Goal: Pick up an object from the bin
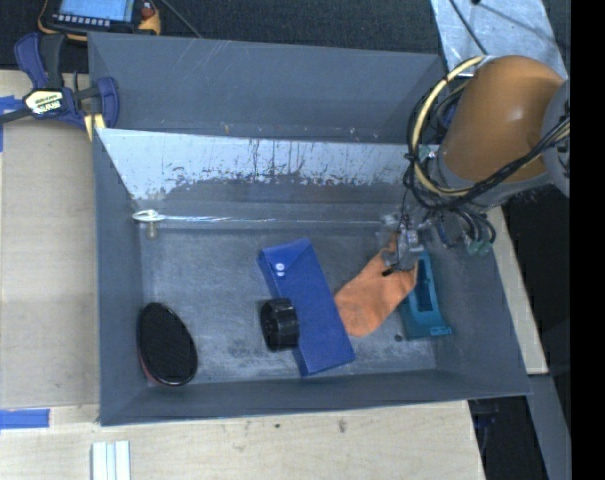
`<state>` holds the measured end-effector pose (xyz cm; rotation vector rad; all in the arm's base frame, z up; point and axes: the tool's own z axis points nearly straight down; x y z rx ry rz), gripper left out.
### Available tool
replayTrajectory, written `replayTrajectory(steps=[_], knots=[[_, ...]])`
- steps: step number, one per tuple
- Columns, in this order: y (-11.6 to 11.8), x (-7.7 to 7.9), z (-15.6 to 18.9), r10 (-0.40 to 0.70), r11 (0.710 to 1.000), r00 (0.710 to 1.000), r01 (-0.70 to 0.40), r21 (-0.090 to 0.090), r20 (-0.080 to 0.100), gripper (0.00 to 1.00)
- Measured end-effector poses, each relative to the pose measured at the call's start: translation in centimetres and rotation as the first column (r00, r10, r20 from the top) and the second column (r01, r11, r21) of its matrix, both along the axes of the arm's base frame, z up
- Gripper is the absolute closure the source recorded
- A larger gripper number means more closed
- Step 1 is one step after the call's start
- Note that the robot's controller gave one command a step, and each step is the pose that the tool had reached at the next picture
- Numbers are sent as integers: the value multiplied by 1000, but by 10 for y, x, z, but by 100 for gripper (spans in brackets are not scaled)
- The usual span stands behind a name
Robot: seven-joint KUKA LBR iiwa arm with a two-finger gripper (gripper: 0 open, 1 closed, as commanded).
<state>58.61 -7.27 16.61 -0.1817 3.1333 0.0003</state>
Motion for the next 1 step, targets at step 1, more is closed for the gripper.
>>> replayTrajectory(steps=[1], knots=[[-4,4,12,-4,1000,1000,4,-1,3,100]])
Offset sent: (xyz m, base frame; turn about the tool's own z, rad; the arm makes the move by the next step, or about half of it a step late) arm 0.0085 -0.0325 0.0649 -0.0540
